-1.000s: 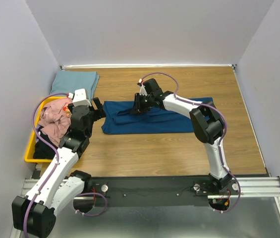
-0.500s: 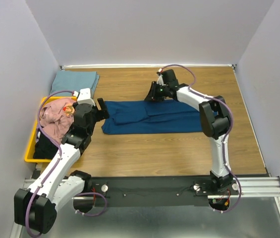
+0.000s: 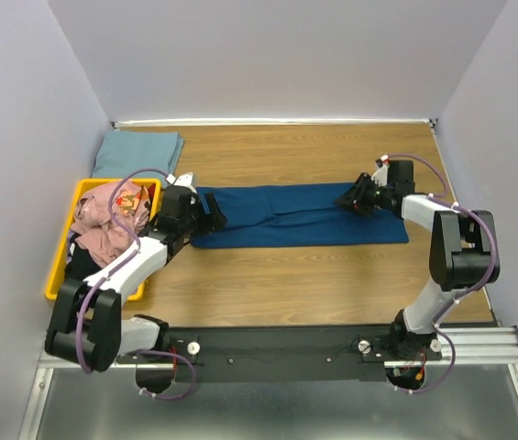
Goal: Fold and stack the t-shirts
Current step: Fold the tshirt
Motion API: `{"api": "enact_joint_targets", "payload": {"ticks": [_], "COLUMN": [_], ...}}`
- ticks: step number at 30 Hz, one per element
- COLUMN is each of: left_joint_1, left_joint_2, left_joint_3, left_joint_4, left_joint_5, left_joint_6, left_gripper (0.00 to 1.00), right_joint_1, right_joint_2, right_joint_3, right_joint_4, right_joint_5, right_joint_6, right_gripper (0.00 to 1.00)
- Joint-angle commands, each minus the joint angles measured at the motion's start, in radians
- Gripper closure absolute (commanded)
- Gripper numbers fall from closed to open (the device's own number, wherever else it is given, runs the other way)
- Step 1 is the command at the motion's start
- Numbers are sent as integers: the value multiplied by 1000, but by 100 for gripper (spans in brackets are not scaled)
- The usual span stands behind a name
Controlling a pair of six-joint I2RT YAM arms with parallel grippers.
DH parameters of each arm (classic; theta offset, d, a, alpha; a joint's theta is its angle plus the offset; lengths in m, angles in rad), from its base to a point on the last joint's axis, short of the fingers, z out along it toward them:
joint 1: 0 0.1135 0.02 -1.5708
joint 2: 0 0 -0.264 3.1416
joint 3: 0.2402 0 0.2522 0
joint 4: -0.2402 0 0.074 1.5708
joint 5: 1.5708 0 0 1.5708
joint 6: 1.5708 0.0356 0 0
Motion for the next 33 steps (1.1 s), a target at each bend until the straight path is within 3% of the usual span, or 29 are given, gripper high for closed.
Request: {"api": "enact_joint_targets", "payload": {"ticks": [1, 8, 18, 33], "left_joint_1": [9, 12, 22, 35], "left_joint_2": [74, 194, 220, 217], "left_joint_3": [45, 71, 74, 81], "left_joint_4": [-33, -94, -125, -140], "left_joint_5": [109, 124, 87, 55], "left_joint_6": [-23, 0, 15, 35], "left_gripper": [13, 15, 16, 16], "right_joint_1": [29, 165, 412, 470], "right_joint_2": [-18, -10, 92, 197], "right_joint_3": [-81, -74, 171, 299], "right_joint_4": [115, 140, -153, -258], "right_joint_5": [-159, -158, 193, 201], "right_joint_6": [44, -46, -428, -626], "right_gripper": [58, 58, 64, 64]}}
